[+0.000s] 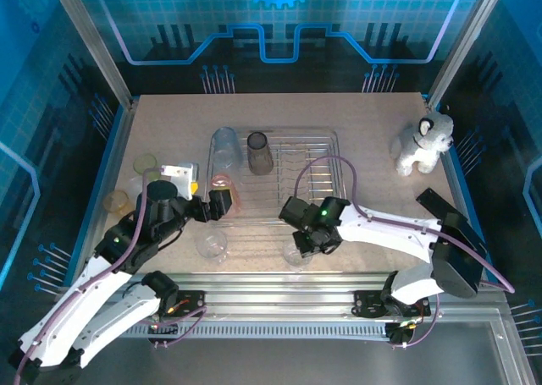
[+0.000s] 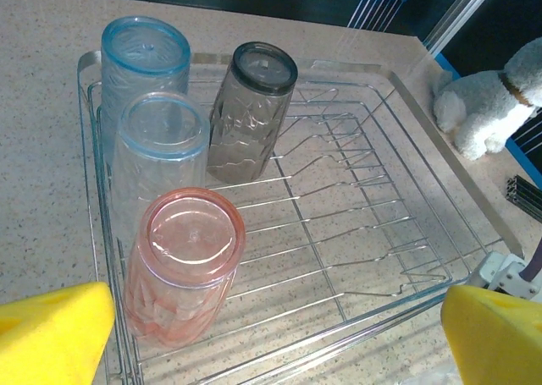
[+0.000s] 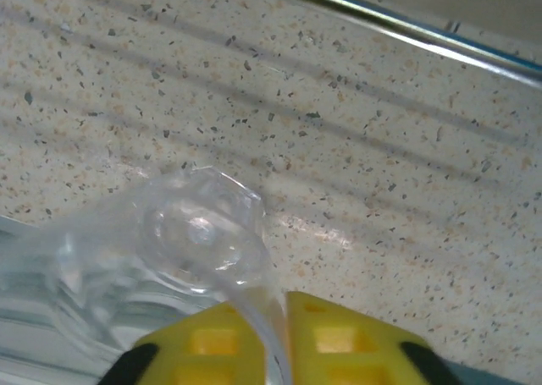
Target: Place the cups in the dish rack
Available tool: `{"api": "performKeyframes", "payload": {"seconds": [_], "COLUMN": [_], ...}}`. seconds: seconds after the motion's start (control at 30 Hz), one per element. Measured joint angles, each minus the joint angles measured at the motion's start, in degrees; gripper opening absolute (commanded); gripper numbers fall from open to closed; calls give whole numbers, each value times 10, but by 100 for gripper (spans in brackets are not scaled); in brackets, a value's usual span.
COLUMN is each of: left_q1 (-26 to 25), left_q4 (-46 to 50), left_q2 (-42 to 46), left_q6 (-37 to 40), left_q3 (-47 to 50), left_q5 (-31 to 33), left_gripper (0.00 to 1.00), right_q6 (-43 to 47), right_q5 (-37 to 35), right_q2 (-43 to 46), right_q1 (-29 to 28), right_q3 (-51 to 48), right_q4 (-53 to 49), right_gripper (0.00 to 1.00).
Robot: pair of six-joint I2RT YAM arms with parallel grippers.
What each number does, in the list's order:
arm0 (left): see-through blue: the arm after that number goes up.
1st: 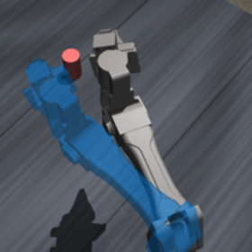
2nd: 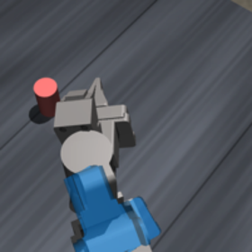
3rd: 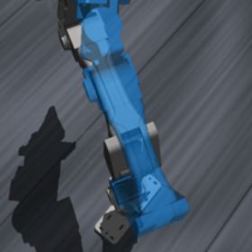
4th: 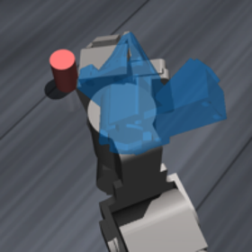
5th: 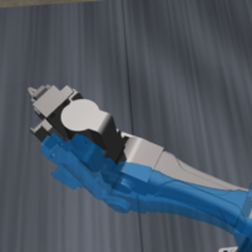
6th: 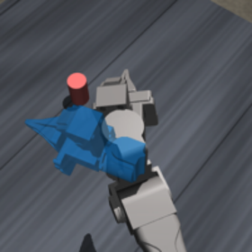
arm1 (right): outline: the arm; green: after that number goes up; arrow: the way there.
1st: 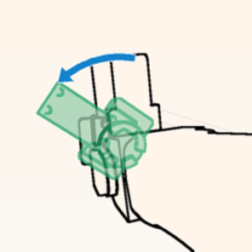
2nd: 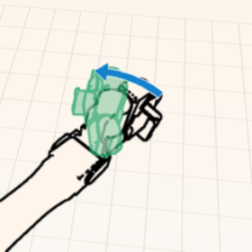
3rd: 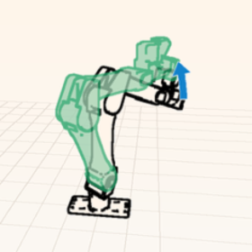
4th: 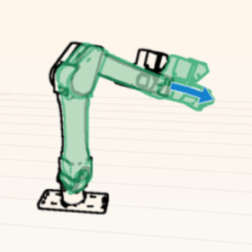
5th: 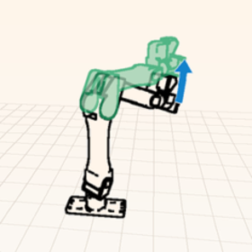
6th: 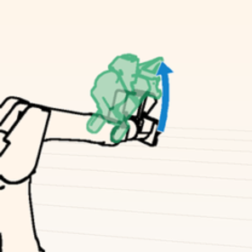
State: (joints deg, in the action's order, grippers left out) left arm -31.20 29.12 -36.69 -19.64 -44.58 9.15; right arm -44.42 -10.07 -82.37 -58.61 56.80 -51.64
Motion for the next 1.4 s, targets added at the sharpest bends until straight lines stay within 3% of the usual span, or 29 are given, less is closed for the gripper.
{"api": "performKeyframes", "payload": {"seconds": [0.27, 0.47, 0.57, 0.77, 1.0, 1.4], "left_q1": [0, 0, 0, 0, 0, 0], "left_q4": [2, -32, -80, -197, -293, -393], "left_q2": [1, 11, 17, 7, -52, -96], "left_q6": [-13, -13, -14, -31, -73, -115], "left_q3": [2, 2, 3, 15, 17, 16], "left_q5": [-7, -80, -146, -281, -388, -479], "left_gripper": [99, 99, 99, 99, 99, 99], "right_q6": [70, 151, 168, 150, 84, 24], "right_q5": [5, 42, 90, 251, 409, 486], "right_q2": [17, 166, 257, 362, 328, 259], "right_q1": [0, 8, 56, 217, 253, 244], "right_q3": [58, 65, 61, 15, -7, -9], "right_q4": [-28, 2, 45, 182, 339, 468], "right_gripper": [0, 0, 0, 0, 0, 0]}}
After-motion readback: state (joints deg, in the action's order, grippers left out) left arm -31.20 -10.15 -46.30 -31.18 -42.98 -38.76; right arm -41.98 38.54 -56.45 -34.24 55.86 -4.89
